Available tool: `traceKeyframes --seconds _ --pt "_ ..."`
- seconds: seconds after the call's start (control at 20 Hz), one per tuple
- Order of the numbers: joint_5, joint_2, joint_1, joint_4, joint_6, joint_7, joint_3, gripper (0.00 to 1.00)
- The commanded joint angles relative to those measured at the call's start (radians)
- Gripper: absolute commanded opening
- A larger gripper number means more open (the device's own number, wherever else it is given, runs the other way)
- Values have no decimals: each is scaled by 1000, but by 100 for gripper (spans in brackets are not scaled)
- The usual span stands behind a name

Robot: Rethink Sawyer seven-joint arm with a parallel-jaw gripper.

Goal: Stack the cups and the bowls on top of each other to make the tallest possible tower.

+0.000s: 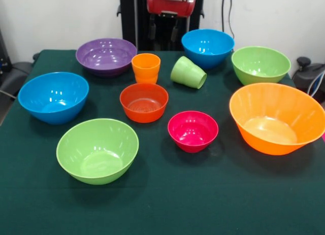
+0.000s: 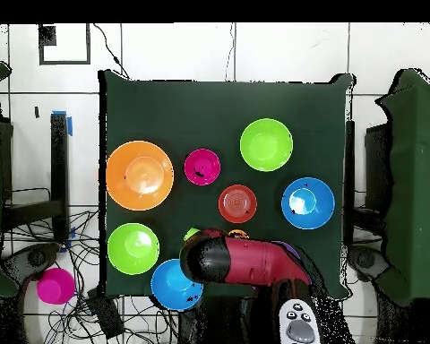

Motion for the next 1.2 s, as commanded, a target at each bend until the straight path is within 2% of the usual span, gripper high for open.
traceKeyframes --seconds 0.05,0.25,0.5,0.7,0.85,1.2 --pt "-56 42 1 -108 85 13 53 100" --pt "-70 92 -27 -135 48 -13 77 100" --pt "-80 140 -58 -125 -24 -7 91 100" --pt "-96 146 -98 -109 -42 -23 98 100" --pt "-104 142 -108 -110 -38 -23 105 100" --pt "-111 187 -133 -103 -81 -3 158 100"
